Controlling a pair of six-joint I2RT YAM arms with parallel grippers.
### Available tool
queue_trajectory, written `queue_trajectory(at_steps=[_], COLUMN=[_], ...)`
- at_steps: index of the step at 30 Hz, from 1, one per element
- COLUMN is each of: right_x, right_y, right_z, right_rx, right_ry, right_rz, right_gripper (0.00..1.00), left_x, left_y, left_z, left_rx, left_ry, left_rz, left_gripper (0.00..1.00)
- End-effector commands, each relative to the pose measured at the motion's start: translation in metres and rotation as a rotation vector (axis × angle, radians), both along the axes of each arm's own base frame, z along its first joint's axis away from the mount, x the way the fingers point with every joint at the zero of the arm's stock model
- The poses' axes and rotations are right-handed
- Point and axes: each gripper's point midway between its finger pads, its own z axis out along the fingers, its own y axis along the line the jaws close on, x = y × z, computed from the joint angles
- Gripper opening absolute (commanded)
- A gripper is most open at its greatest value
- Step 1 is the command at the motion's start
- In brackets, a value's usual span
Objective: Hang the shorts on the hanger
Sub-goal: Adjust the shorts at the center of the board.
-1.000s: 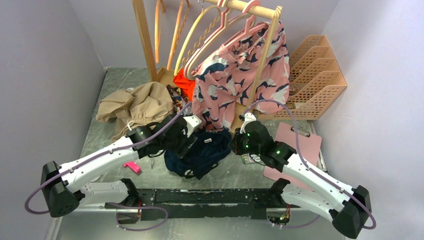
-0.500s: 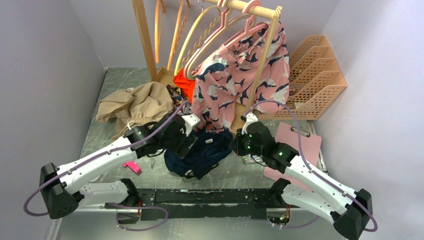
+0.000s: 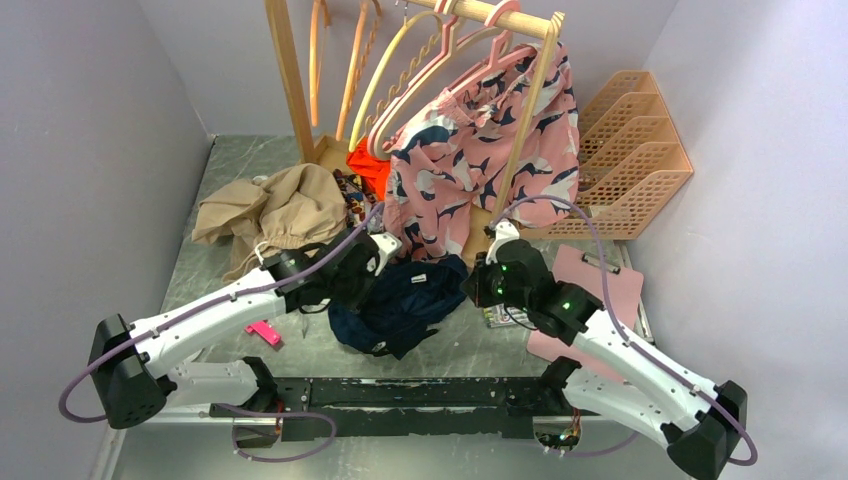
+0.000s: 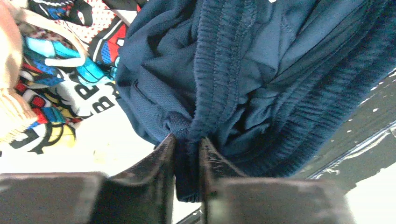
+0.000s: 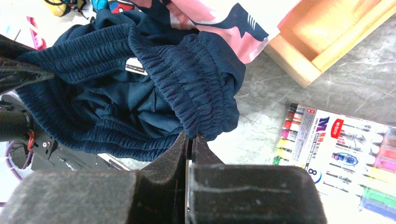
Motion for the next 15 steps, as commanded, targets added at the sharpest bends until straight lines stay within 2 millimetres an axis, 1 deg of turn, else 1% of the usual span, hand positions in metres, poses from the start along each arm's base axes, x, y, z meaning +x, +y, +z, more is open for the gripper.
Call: queue_trajectory(at_steps=[1, 2, 3, 4, 6, 8, 10, 11, 12, 13, 14, 15], right_x=[0.009, 0.01, 0.012, 0.014, 0.02, 0.024, 0.026, 0.025, 0.024, 0.023, 0.024, 0.022], right_y=[-0.006, -0.007, -0.008, -0.01, -0.013, -0.018, -0.023, -0.027, -0.03, -0.031, -0.031, -0.033], right_z=[0.031, 0.038, 0.049, 0.063, 0.101, 0.157, 0.213, 0.252, 0.276, 0.296, 0.31, 0.321], right_rx=[0.011, 0.011, 0.014, 0.012, 0.019, 0.046, 0.085, 0.125, 0.147, 0.169, 0.18, 0.194], right_ry=[-0.08, -0.096, -0.118, -0.14, -0.199, -0.286, -0.373, -0.436, -0.47, -0.498, -0.513, -0.531], right_rz=[-0.026, -0.03, -0.035, -0.04, -0.054, -0.071, -0.089, -0.098, -0.103, -0.107, -0.112, -0.116], right_gripper=[0.0, 0.0, 0.0, 0.0, 0.0, 0.0, 0.0, 0.0, 0.0, 0.0, 0.0, 0.0], left_x=[0.011, 0.015, 0.019, 0.023, 0.028, 0.026, 0.017, 0.012, 0.006, 0.0, -0.005, -0.01], left_y=[0.003, 0.001, 0.0, -0.003, -0.006, -0.007, -0.003, 0.0, 0.005, 0.008, 0.012, 0.014], left_z=[0.022, 0.036, 0.054, 0.078, 0.136, 0.206, 0.273, 0.299, 0.321, 0.339, 0.353, 0.362], left_rx=[-0.019, -0.047, -0.083, -0.137, -0.27, -0.447, -0.632, -0.716, -0.792, -0.86, -0.92, -0.962], left_ry=[-0.063, -0.091, -0.122, -0.163, -0.252, -0.348, -0.439, -0.478, -0.513, -0.545, -0.573, -0.59], left_rz=[0.048, 0.061, 0.078, 0.096, 0.129, 0.14, 0.132, 0.126, 0.12, 0.109, 0.098, 0.089], left_gripper=[0.08, 0.07, 0.07, 0.07, 0.07, 0.07, 0.07, 0.07, 0.07, 0.07, 0.07, 0.07])
